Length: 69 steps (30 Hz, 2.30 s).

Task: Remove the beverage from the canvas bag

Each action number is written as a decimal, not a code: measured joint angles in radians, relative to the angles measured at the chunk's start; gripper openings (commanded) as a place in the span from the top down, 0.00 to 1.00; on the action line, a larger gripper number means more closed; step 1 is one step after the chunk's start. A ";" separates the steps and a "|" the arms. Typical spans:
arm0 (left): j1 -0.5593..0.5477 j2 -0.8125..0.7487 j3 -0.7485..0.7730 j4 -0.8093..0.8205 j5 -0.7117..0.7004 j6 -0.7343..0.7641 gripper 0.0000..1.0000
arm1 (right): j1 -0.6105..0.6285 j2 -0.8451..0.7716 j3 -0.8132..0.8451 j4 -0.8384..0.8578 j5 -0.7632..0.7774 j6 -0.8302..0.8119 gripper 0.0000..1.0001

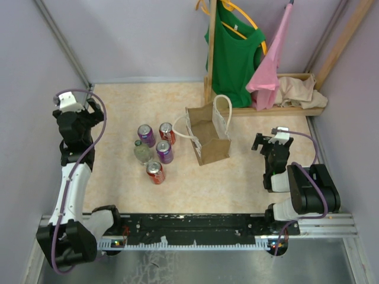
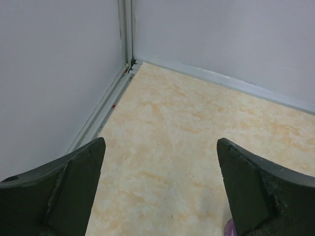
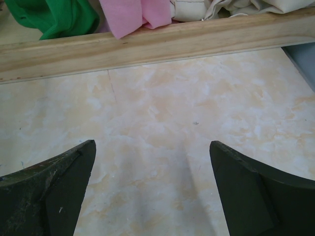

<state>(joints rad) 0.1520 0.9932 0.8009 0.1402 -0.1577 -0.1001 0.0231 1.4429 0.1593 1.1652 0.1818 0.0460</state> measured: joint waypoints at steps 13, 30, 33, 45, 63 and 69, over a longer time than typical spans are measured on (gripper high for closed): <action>0.000 0.000 -0.024 0.004 0.002 0.000 0.00 | 0.000 0.000 0.000 0.000 0.000 0.000 0.01; 0.000 0.000 -0.052 0.035 0.000 0.005 0.00 | 0.000 0.000 0.000 0.000 0.000 0.000 0.01; 0.000 0.000 -0.056 0.039 0.000 0.008 0.00 | 0.000 0.000 0.000 0.000 0.000 0.000 0.01; 0.000 0.000 -0.072 0.056 -0.004 0.011 0.00 | 0.000 0.000 0.000 0.000 0.000 0.000 0.01; 0.000 0.000 -0.077 0.062 -0.008 0.011 0.00 | 0.000 0.000 0.000 0.000 0.000 0.000 0.01; 0.000 0.000 -0.081 0.062 -0.009 0.012 0.00 | 0.000 0.000 0.000 0.000 0.000 0.000 0.01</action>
<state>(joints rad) 0.1520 0.9928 0.7200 0.2020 -0.1665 -0.0883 0.0231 1.4429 0.1593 1.1652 0.1814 0.0460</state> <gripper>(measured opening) 0.998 0.990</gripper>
